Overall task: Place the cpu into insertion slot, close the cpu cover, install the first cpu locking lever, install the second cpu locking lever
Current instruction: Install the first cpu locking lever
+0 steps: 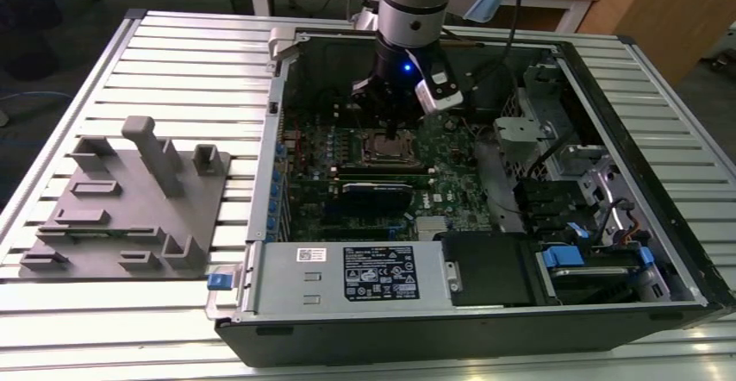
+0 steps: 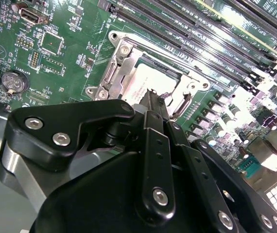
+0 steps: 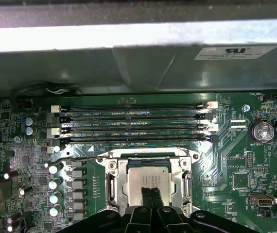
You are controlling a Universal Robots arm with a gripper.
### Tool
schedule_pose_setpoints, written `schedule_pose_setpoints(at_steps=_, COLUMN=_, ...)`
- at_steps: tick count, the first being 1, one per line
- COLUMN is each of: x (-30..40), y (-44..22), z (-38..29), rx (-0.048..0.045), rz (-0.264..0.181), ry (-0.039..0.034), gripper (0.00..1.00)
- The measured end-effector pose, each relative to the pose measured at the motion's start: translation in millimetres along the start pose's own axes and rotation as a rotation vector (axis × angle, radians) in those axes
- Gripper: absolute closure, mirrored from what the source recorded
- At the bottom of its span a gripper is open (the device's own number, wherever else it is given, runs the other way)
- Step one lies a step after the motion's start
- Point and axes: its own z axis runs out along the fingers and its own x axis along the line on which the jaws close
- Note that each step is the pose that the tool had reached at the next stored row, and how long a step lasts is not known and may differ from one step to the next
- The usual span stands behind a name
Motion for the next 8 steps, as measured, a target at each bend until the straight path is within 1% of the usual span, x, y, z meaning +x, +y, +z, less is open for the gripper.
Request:
schedule_pose_setpoints(at_steps=3, x=1.5, y=-0.1, z=-0.1, rx=0.0002, rz=0.000, ry=0.0001, gripper=0.90)
schedule_pose_setpoints(at_steps=8, x=6.0, y=-0.3, z=0.0, rx=-0.0001, rz=0.000, ry=-0.0001, gripper=0.90)
